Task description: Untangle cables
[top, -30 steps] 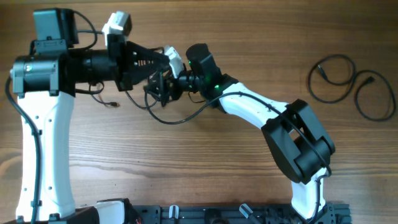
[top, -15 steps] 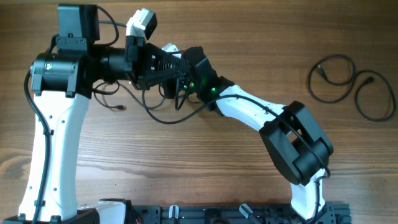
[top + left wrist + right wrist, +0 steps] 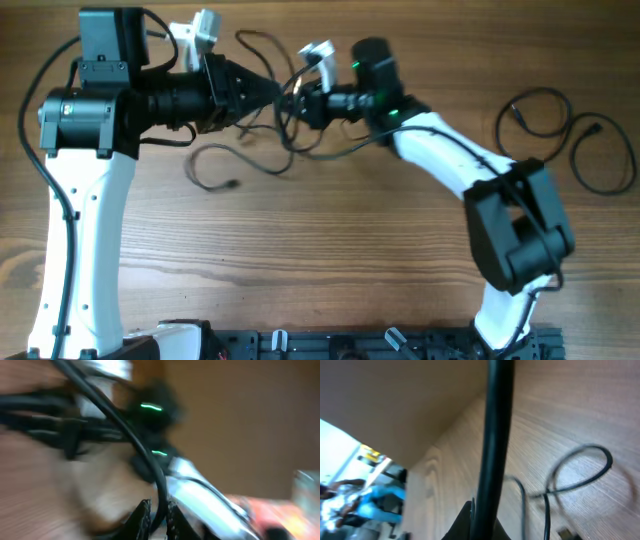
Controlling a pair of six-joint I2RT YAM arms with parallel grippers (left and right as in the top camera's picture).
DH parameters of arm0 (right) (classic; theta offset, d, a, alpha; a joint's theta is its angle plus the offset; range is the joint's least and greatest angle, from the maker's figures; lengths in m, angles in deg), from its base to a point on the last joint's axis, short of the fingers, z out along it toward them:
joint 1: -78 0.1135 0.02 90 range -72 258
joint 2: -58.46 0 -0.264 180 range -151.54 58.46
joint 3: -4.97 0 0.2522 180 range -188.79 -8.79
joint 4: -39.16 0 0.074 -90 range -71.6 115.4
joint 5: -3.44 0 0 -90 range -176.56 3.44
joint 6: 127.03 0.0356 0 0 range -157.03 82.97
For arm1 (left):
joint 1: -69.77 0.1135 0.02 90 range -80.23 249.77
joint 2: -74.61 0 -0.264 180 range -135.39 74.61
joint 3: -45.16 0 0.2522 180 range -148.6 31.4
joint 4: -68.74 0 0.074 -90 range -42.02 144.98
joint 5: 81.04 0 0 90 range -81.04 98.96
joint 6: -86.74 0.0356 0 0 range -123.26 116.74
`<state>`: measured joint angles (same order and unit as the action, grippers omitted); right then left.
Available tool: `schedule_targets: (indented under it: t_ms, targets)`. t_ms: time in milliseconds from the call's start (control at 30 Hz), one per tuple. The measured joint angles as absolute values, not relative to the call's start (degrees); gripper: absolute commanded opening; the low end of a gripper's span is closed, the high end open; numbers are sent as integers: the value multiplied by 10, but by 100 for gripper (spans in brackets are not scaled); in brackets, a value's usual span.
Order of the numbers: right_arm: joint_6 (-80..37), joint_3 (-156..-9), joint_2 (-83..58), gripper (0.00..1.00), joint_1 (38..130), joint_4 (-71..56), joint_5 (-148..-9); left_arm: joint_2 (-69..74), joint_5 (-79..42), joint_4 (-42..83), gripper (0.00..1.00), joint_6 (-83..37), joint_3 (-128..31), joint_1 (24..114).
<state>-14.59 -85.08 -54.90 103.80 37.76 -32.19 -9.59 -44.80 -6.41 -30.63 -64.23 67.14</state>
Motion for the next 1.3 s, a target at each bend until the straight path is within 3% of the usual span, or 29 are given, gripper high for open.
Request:
schedule_targets:
  t_ms: [167, 333, 500, 767, 900, 1000, 1300]
  targets:
    - [-94, -850, -543, 4, 1013, 426, -211, -96, -278, -92, 15, -303, -642, 672]
    - [16, -850, -543, 4, 1014, 611, -105, -95, -175, -93, 14, -301, -627, 672]
    - [129, -850, -542, 4, 1014, 740, -67, -103, -133, -92, 15, -301, -609, 672]
    - [235, -850, -542, 4, 1014, 790, -62, -175, -106, -91, 16, -300, -592, 672]
    - [312, -850, -542, 4, 1014, 882, -99, -218, -104, -91, 30, -302, -591, 672]
    - [341, -850, -541, 4, 1014, 887, -123, -246, -109, -91, 59, -297, -591, 672]
    - [351, -850, -541, 4, 1014, 822, -148, -309, -189, -77, 62, -305, -590, 671]
